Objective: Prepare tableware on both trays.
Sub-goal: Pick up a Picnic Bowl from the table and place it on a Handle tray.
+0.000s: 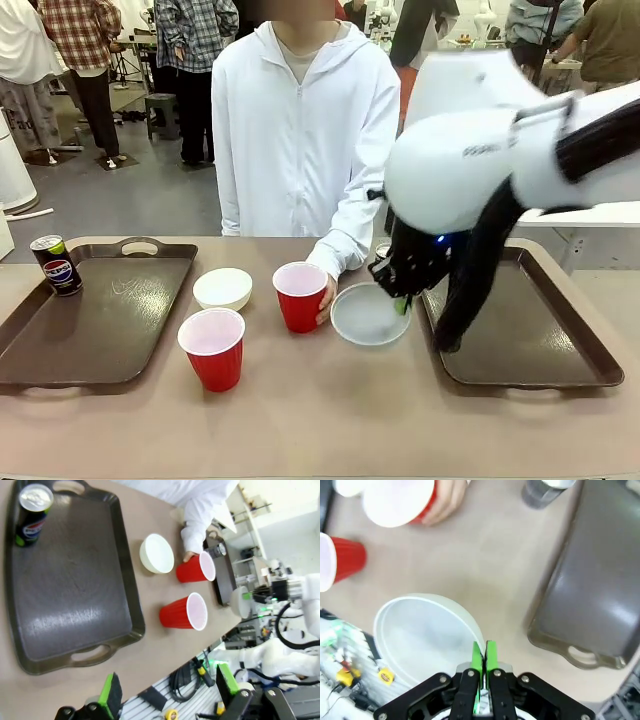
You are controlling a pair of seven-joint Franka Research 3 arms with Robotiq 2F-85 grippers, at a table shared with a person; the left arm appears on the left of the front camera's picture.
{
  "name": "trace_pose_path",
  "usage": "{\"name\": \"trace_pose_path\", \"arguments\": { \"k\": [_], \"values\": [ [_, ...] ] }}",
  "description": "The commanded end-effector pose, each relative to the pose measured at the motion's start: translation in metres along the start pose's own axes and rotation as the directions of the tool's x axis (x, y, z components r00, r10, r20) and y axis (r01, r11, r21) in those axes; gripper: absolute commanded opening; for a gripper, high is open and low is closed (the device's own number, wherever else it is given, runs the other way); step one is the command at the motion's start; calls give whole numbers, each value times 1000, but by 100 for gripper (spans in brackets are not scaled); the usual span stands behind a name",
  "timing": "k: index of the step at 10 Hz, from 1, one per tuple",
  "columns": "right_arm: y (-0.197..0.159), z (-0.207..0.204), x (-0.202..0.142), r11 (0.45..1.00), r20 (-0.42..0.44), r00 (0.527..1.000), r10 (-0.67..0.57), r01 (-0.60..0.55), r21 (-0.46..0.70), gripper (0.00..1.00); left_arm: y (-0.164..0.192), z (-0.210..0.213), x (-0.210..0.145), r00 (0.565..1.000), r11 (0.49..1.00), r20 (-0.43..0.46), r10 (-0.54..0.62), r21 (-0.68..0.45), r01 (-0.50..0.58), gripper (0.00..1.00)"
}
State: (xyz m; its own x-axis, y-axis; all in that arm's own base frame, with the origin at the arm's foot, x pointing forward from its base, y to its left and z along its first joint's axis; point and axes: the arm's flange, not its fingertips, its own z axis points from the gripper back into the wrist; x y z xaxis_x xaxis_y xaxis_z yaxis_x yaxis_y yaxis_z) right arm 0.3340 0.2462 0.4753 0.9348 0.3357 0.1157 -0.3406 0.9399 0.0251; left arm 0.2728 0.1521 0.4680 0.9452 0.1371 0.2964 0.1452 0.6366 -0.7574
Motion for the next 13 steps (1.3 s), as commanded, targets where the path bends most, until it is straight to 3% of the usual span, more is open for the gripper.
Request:
{"name": "trace_pose_path", "arguments": {
  "k": [1,3,8,9,11,13],
  "values": [
    [-29,16,-6,999,68,997,24,-26,25,0,0,1,0,1000,1000,9,-1,-13,2,100],
    [-82,22,1,1000,110,994,15,-16,13,0,0,1,0,1000,1000,9,-1,-13,2,100],
    [-196,17,2,967,154,956,-249,255,-24,0,0,1,0,1000,1000,9,-1,-13,2,100],
    [-193,16,-10,964,115,959,-259,264,-30,0,0,1,0,1000,1000,9,-1,-13,2,100],
    [-145,26,-107,985,-49,985,-165,162,-62,0,0,1,0,1000,1000,9,-1,-13,2,100],
    [-141,29,-133,982,-114,977,-178,169,-83,0,0,1,0,1000,1000,9,-1,-13,2,100]
  ]
}}
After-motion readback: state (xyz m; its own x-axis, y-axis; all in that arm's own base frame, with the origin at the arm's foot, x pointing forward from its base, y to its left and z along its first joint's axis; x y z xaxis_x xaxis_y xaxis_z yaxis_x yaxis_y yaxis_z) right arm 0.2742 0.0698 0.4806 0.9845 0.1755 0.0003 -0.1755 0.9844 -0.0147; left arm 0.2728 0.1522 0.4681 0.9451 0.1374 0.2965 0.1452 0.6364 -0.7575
